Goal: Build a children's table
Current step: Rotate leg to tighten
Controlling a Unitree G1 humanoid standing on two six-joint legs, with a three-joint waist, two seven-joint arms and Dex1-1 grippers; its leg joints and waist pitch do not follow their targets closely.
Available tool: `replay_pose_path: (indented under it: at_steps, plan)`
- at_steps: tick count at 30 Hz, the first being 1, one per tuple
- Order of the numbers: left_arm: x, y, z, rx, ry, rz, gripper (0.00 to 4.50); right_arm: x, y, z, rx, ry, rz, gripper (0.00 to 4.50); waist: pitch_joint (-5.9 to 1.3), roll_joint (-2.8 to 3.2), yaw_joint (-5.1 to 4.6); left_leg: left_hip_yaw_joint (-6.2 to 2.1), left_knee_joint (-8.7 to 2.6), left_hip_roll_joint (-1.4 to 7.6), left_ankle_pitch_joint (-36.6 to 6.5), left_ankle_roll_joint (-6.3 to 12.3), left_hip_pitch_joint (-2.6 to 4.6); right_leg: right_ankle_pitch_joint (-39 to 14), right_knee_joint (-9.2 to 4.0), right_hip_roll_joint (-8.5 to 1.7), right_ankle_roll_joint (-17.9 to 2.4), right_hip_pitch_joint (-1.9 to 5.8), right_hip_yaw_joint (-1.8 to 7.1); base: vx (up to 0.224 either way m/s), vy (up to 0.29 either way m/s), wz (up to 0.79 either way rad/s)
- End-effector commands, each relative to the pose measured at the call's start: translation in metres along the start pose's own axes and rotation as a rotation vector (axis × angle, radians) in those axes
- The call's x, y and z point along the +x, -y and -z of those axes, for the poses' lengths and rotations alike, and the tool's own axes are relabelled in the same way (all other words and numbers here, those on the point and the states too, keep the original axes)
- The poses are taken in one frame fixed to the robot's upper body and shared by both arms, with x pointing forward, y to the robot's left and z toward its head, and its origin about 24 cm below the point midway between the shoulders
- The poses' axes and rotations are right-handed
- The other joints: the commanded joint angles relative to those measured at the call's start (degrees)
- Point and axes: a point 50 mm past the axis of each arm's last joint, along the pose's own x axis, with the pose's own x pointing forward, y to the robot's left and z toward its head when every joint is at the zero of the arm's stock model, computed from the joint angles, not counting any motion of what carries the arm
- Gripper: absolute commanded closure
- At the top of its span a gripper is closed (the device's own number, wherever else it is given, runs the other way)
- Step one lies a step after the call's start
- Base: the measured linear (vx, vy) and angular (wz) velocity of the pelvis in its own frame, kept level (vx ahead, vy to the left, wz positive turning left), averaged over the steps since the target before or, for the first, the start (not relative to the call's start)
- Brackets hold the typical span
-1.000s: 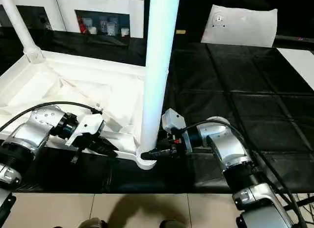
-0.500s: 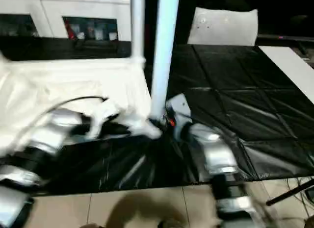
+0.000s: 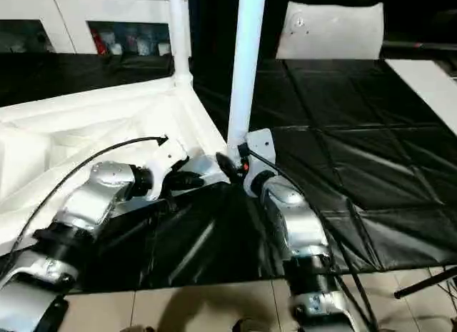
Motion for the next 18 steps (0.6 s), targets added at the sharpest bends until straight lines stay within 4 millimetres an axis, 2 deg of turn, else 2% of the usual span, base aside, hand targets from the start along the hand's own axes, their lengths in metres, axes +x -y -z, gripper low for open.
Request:
replay_pose_path:
  at_steps: [1,4,6,7,12,13,15,18]
  plan:
    - [0.007,0.009,-0.001,0.014,0.017,0.086,4.50,0.005,-0.029,-0.005,-0.023,0.040,-0.234,0.85,-3.45,-0.42,0.27,0.84,-2.65,0.06,-0.59,6.18,-0.23,6.09,-2.71,-1.63,-14.53,3.83,1.39,0.000,0.000,0.00]
    - [-0.001,0.005,0.004,0.045,-0.005,0.134,4.50,-0.006,-0.017,-0.005,-0.064,0.034,-0.283,0.56,-3.39,-0.44,0.34,0.82,-2.68,0.22,-2.44,6.58,-0.19,2.86,-2.94,-1.86,-14.68,3.98,1.37,0.000,0.000,0.00]
    - [-0.007,0.004,0.007,0.080,-0.009,0.186,4.50,-0.013,-0.011,-0.007,-0.092,0.027,-0.330,0.56,-3.36,-0.41,0.36,0.75,-2.73,0.24,-3.15,6.48,-0.12,1.50,-3.08,-1.89,-14.55,3.98,1.35,0.000,0.000,0.00]
    - [-0.012,0.004,0.009,0.099,-0.016,0.233,4.50,-0.018,-0.007,-0.008,-0.116,0.018,-0.376,0.33,-3.38,-0.53,0.33,0.78,-2.69,0.27,-3.74,6.25,-0.12,0.64,-3.04,-1.86,-14.57,3.99,1.37,0.000,0.000,0.00]
    - [-0.030,0.005,0.015,0.174,-0.053,0.409,4.50,-0.031,0.001,-0.008,-0.191,-0.036,-0.539,0.04,-3.41,-0.59,0.42,0.81,-2.63,0.56,-4.36,6.17,0.12,-0.18,-2.83,-2.02,-15.35,3.75,1.39,0.000,0.000,0.00]
    - [-0.033,0.005,0.016,0.186,-0.061,0.441,4.50,-0.034,0.002,-0.008,-0.204,-0.048,-0.578,0.04,-3.35,-0.54,0.72,0.95,-2.56,0.67,-4.31,6.22,0.41,0.13,-2.76,-2.05,-15.94,3.54,1.48,0.000,0.000,0.00]
    - [-0.039,0.004,0.017,0.213,-0.081,0.496,4.50,-0.038,0.004,-0.008,-0.227,-0.068,-0.658,0.04,-3.44,-0.89,1.28,1.01,-2.54,0.69,-4.43,6.31,0.58,0.50,-2.62,-1.97,-16.24,3.51,1.39,0.000,0.000,0.00]
    - [-0.042,0.003,0.017,0.231,-0.100,0.537,4.50,-0.042,0.006,-0.009,-0.231,-0.085,-0.726,0.04,-3.46,-0.79,1.69,0.97,-2.56,0.78,-4.23,6.16,0.69,1.14,-2.34,-2.06,-16.75,3.47,1.30,0.000,0.000,0.00]
